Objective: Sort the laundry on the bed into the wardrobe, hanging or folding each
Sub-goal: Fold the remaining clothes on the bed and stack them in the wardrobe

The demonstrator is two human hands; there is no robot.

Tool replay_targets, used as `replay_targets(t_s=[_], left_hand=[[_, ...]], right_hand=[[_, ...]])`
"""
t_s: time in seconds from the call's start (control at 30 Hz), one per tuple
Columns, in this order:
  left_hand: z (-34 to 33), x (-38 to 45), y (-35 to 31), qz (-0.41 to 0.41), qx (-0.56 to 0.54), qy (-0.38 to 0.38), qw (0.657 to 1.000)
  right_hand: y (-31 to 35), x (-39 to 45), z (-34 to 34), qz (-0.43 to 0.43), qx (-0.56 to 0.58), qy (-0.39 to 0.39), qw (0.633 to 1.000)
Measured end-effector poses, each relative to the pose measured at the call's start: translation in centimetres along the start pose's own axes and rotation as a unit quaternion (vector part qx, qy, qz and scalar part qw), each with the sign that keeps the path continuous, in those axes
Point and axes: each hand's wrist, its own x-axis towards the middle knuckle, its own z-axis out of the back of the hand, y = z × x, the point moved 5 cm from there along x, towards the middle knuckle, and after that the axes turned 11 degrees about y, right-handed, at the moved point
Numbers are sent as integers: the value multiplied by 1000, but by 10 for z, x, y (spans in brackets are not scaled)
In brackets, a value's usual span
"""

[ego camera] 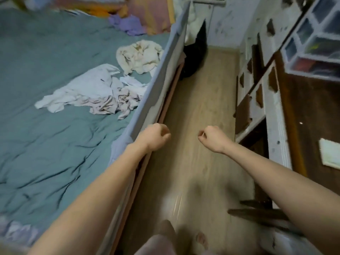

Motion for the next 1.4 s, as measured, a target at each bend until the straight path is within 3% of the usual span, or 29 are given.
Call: replay_targets(t_s=[0.17,0.27,0.4,0.6,0.87,1.03,1.2,1.3,1.4], left_hand=[[79,14,40,52,-29,-139,989],[119,24,88,105,-28,-179,978],[155,52,173,184,-92,-174,963],[160,73,283,311,-113,-108,937],[147,103,363,445,-208,-109,864],[118,134,388,498,-287,-113,811],[79,157,408,524,-325,-93,782],[62,159,412,542,-342,-74,764],[50,155,412,548,-340,-64,762]], right_hand=[[49,109,60,92,-56,-10,994],[93,174,88,131,-86,-6,988],[144,254,107,143,-118,19,983],[196,360,103,155,-194,104,963],[253,518,53,223,-262,215,914],[300,582,-4,294,-350,267,848],[328,611,-78,376,-386,291,791],[331,620,-112,401,-377,299,779],[318,634,-134,372,-382,334,777]])
